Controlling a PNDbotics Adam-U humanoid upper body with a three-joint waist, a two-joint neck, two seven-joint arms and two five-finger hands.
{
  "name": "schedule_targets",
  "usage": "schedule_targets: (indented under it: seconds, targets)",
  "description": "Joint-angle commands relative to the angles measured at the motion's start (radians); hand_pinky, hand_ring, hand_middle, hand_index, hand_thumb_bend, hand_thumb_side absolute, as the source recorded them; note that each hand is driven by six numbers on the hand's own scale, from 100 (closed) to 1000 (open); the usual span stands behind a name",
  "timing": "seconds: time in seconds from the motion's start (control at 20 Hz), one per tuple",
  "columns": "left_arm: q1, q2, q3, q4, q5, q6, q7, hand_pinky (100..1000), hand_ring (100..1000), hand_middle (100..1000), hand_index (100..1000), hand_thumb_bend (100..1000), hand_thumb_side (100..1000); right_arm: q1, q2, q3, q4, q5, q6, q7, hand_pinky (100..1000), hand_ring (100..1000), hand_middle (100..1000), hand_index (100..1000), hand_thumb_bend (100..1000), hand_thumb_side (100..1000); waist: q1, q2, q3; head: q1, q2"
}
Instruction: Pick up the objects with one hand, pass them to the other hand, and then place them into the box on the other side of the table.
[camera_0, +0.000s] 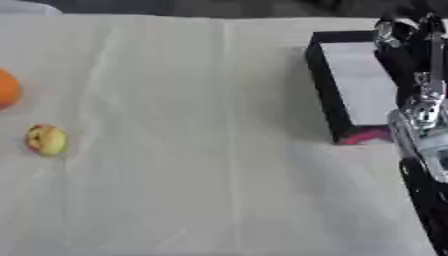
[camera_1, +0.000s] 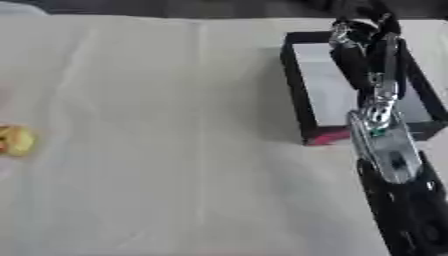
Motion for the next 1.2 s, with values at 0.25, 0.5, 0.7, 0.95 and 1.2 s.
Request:
schedule_targets:
  seconds: [0.25, 0.5, 0.7, 0.95, 1.2]
  targets:
    - [-0.007, 0.034, 0.006, -0.014, 0.001, -0.002, 0.000, 732, 676, 775, 905, 382, 672, -0.013, -0.018, -0.008, -0.018, -0.002, -0.001, 0.000, 873, 781, 788, 896, 105, 296, 0.004, -0.020, -0.001, 0.002, -0.005]
    - [-0.008, 0.033, 0.005, -0.014, 0.001, -0.001, -0.002, 732, 675, 773, 903, 384, 671, -0.013, -0.018, -0.007, -0.017, -0.002, 0.000, 0.001, 873, 781, 788, 896, 106, 296, 0.004, -0.020, -0.001, 0.009, -0.003]
    - [-0.012, 0.034, 0.003, -0.016, 0.001, -0.001, -0.005, 733, 676, 773, 904, 383, 670, -0.014, -0.019, -0.009, -0.017, -0.001, -0.001, 0.000, 873, 781, 788, 897, 107, 295, 0.006, -0.021, -0.003, 0.035, 0.005]
    - [-0.012, 0.077, -0.004, -0.005, -0.008, 0.001, -0.022, 738, 681, 772, 908, 373, 667, -0.015, -0.025, -0.013, -0.015, 0.001, -0.001, -0.003, 873, 782, 789, 897, 109, 291, 0.011, -0.023, 0.002, 0.080, 0.023]
    - [-0.031, 0.258, -0.037, 0.059, -0.043, -0.008, -0.092, 756, 696, 773, 913, 369, 632, -0.019, -0.044, -0.009, -0.018, 0.003, 0.000, 0.000, 872, 782, 789, 896, 109, 286, 0.019, -0.025, 0.007, 0.129, 0.031]
